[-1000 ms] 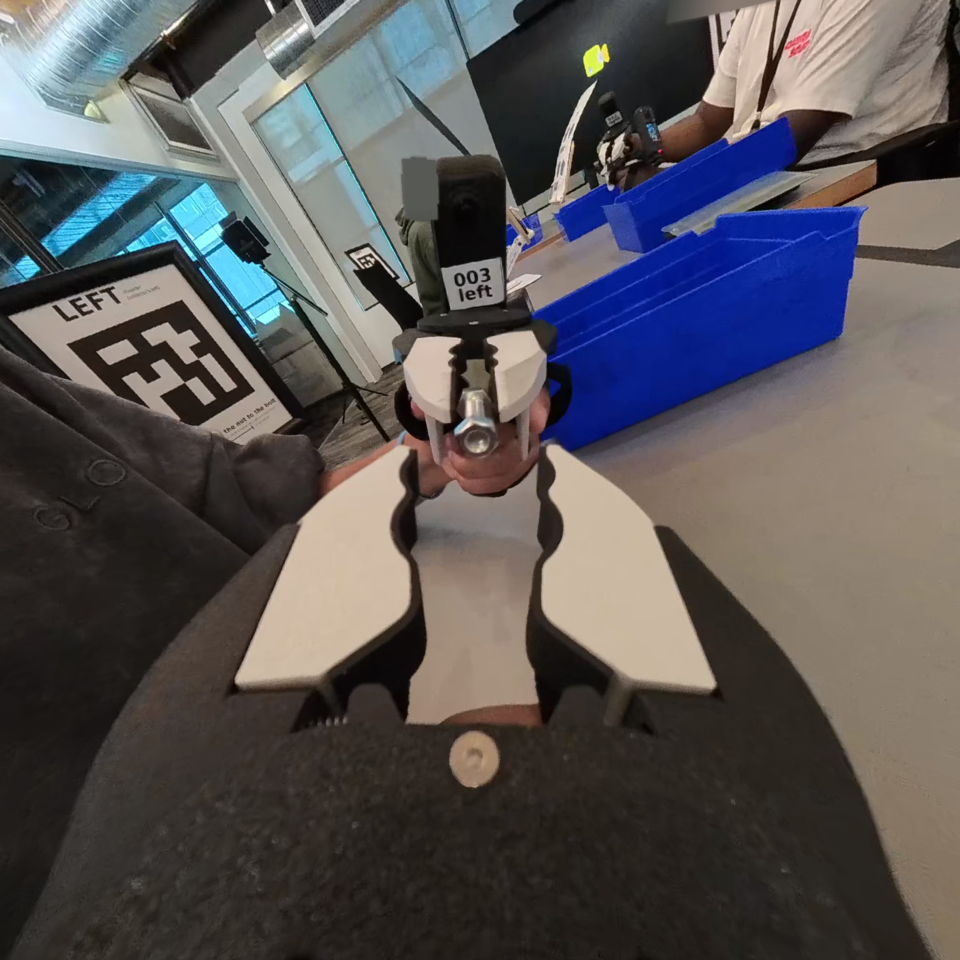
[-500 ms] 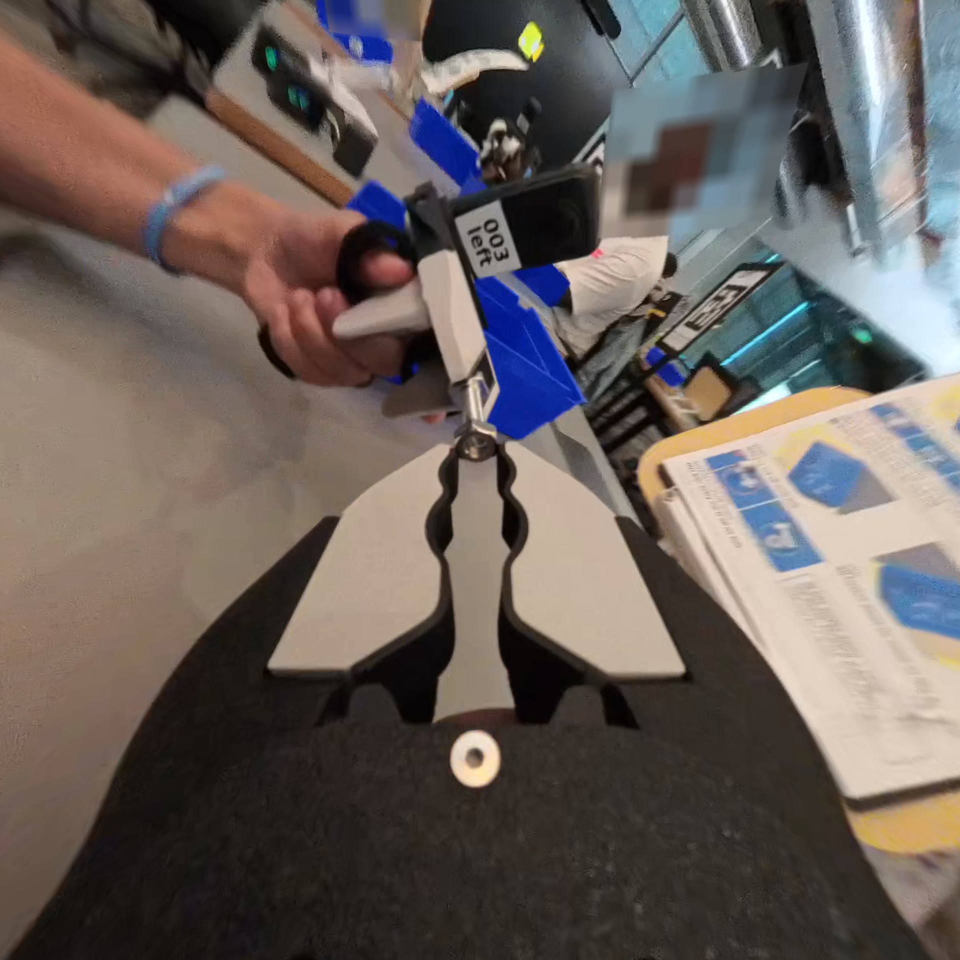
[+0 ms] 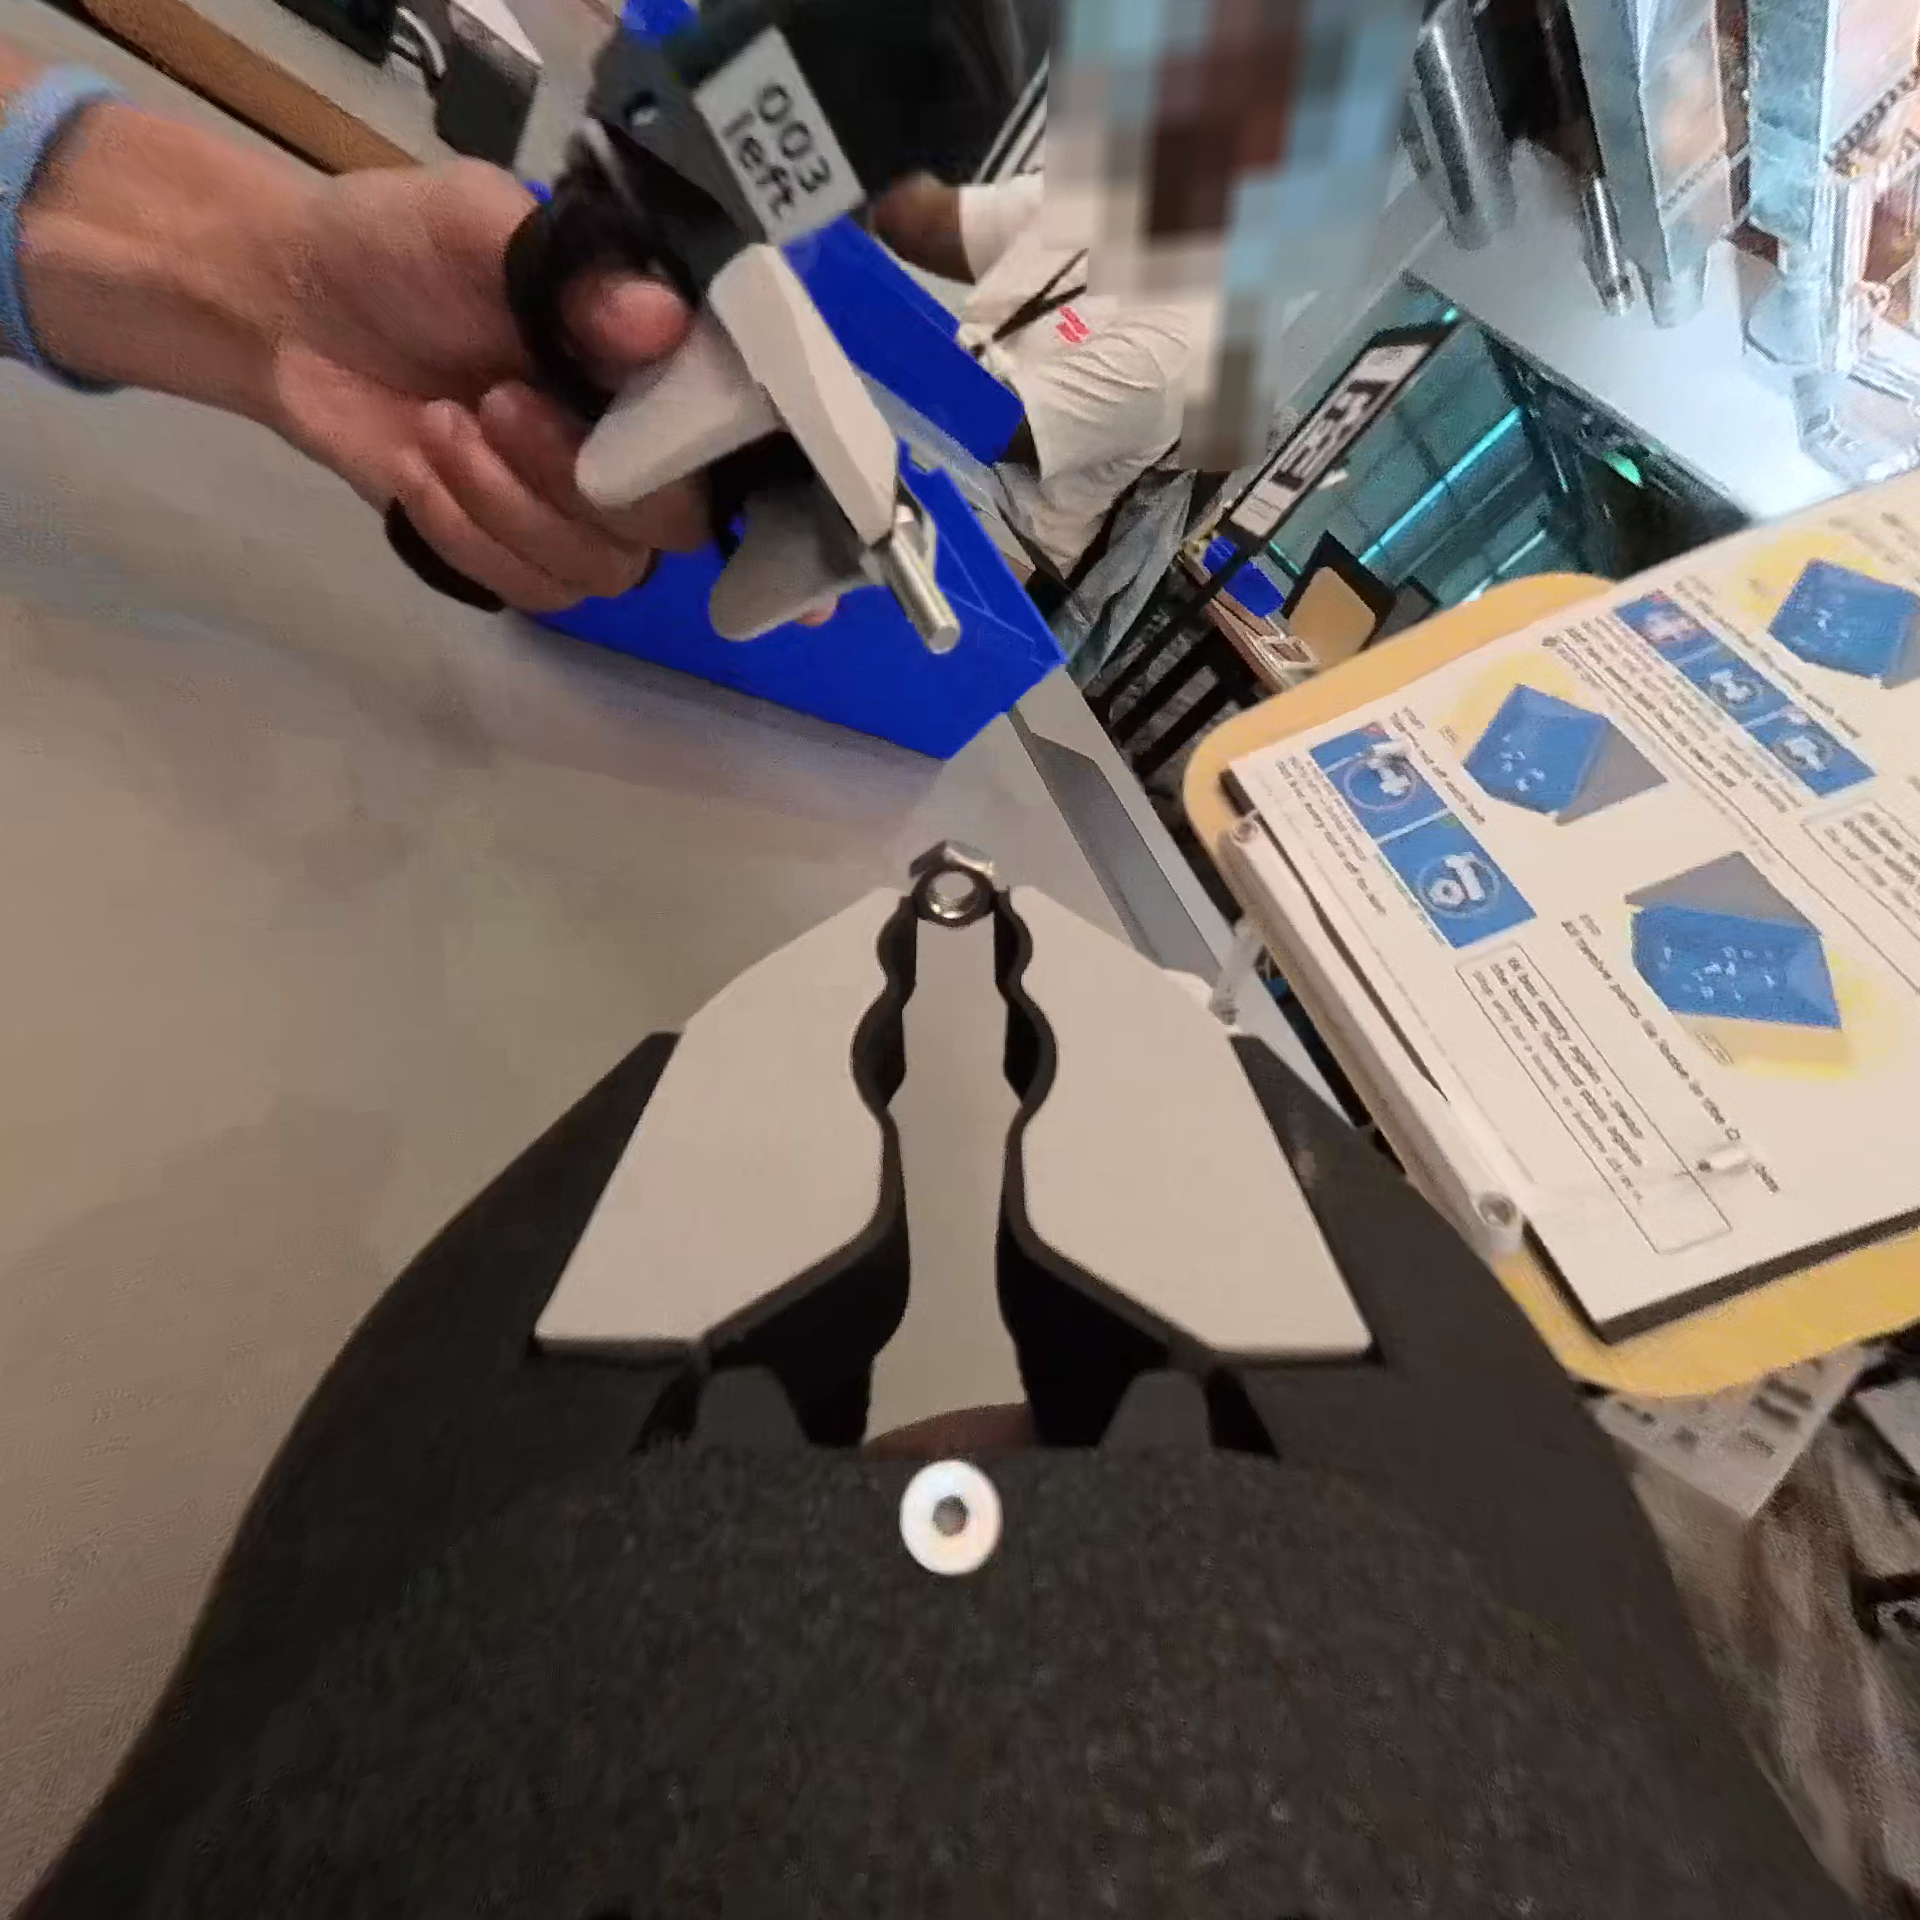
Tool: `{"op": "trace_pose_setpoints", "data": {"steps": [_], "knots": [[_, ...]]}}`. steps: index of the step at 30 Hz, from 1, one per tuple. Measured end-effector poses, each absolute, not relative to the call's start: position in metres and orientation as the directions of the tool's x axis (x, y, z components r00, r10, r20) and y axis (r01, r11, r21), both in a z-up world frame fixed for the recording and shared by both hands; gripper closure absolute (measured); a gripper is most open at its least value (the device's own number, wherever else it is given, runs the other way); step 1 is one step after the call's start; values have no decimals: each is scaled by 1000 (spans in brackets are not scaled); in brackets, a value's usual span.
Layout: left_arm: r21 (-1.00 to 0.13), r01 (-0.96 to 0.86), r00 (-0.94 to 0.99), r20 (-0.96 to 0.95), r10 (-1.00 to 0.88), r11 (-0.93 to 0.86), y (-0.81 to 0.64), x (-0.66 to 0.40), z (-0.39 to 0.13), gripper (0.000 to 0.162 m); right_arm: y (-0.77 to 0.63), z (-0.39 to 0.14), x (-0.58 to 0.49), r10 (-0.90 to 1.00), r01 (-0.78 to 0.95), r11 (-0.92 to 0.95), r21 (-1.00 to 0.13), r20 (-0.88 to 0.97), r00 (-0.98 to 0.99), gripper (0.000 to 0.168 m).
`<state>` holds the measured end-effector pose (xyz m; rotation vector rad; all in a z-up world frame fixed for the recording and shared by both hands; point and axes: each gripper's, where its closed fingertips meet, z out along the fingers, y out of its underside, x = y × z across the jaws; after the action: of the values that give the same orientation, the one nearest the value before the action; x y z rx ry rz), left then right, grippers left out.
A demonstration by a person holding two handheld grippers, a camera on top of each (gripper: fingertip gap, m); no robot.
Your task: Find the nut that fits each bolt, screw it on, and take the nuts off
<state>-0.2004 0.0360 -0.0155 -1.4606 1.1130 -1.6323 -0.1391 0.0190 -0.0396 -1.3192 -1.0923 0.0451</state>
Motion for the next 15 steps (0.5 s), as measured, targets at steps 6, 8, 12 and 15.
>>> {"op": "trace_pose_setpoints", "data": {"steps": [6,8,12,15], "knots": [[-964,-237,588,-44,-808,-120,119,-234,-23,147,50,-26,-93,622,277,-150,-949,128,773,154],[-954,-262,628,-55,-777,-144,119,-233,-25,146,53,-23,-85,600,188,-214,-959,23,800,154],[-944,-279,604,-29,-796,-177,111,-223,-30,146,55,-20,-70,548,146,-259,-955,-21,836,154],[-940,-283,565,-3,-825,-190,104,-217,-32,146,54,-20,-46,508,182,-307,-934,1,861,154]]}}
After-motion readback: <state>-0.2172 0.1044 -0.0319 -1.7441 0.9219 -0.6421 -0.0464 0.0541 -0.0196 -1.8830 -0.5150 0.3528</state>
